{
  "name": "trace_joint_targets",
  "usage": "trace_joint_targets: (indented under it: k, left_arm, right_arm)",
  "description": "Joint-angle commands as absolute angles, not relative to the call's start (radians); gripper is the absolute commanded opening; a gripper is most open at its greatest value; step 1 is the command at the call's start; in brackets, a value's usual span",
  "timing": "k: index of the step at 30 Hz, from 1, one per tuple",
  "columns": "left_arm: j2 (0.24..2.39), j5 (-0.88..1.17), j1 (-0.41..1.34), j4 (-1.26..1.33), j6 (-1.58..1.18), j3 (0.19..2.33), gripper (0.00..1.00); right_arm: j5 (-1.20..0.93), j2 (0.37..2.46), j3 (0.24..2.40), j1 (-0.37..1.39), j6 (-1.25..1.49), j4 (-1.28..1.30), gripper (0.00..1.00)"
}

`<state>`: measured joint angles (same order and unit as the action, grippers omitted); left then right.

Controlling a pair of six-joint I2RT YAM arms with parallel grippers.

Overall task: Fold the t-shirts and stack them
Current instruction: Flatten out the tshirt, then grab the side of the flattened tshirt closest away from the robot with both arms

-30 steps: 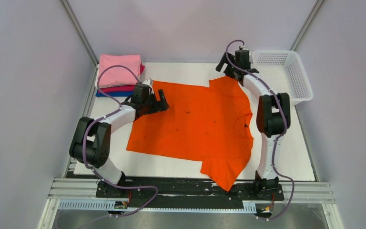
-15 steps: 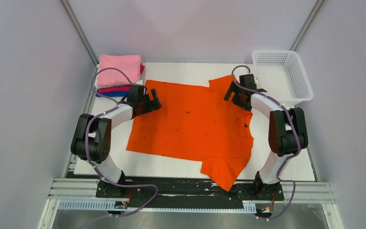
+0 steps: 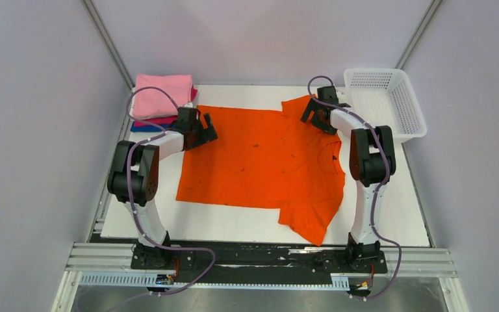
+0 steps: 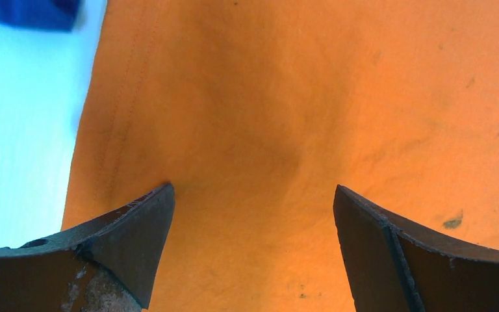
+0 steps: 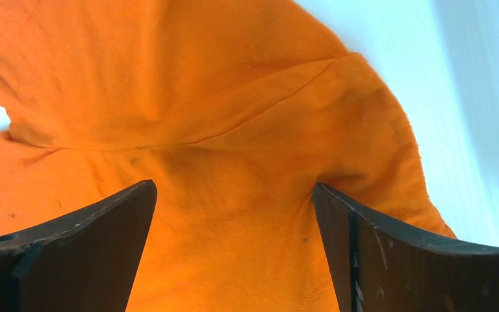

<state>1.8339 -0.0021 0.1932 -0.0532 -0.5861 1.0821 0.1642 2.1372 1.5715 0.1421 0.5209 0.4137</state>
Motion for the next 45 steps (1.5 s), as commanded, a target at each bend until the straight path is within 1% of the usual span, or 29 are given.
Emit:
trace_joint_targets:
  k: [1,4,6,9,13,14,16,19,22,25,27,29,31,32,34,42,45]
  left_arm:
    - [1.904,-0.05,0.166,-0.115,-0.58,1.143,1.0]
    - [1.901,-0.016,0.164,-0.114,-0.566,1.181,1.0]
    - [1.871,-0.007,0.168,-0.127,-0.552,1.199,1.0]
    - [1.791,-0.034,0.193,-0.175,-0.528,1.198,1.0]
    - [1.612,-0.19,0.267,-0.314,-0.511,1.155,1.0]
    - [1.543,-0.232,0.289,-0.342,-0.524,1.143,1.0]
    - [1.434,-0.283,0.314,-0.419,-0.564,1.076,1.0]
    - [1.239,-0.302,0.328,-0.525,-0.644,0.918,1.0]
    - [1.104,-0.346,0.328,-0.663,-0.754,0.806,1.0]
    - [0.975,-0.383,0.328,-0.758,-0.858,0.703,1.0]
    - [0.915,-0.375,0.328,-0.775,-0.9,0.646,0.97]
    - [0.874,-0.354,0.328,-0.752,-0.943,0.589,0.91]
    - [0.857,-0.316,0.328,-0.697,-0.971,0.541,0.85]
    - [0.856,-0.311,0.328,-0.644,-0.979,0.509,0.8]
    - [0.867,-0.308,0.328,-0.565,-1.008,0.469,0.75]
    - [1.023,-0.414,0.328,-0.395,-1.13,0.413,0.63]
    - [1.065,-0.43,0.328,-0.339,-1.128,0.413,0.58]
  right_arm:
    - [0.163,2.263,1.691,0.108,0.504,0.444,1.0]
    - [0.142,2.289,1.783,0.105,0.484,0.488,1.0]
    - [0.131,2.257,1.8,0.107,0.496,0.507,1.0]
    - [0.126,2.145,1.759,0.121,0.484,0.503,1.0]
    - [0.119,1.961,1.643,0.155,0.437,0.497,1.0]
    - [0.124,1.888,1.598,0.164,0.443,0.49,1.0]
    - [0.134,1.777,1.492,0.171,0.452,0.46,1.0]
    - [0.167,1.63,1.326,0.171,0.506,0.433,1.0]
    - [0.173,1.509,1.195,0.171,0.541,0.4,1.0]
    - [0.183,1.444,1.121,0.17,0.561,0.393,1.0]
    - [0.177,1.424,1.088,0.17,0.572,0.394,1.0]
    - [0.162,1.422,1.067,0.169,0.575,0.392,1.0]
    - [0.148,1.429,1.058,0.17,0.576,0.393,1.0]
    - [0.141,1.433,1.056,0.17,0.577,0.393,1.0]
    - [0.124,1.439,1.054,0.17,0.577,0.391,1.0]
    - [0.141,1.417,1.039,0.171,0.573,0.392,1.0]
    - [0.142,1.413,1.036,0.17,0.574,0.395,1.0]
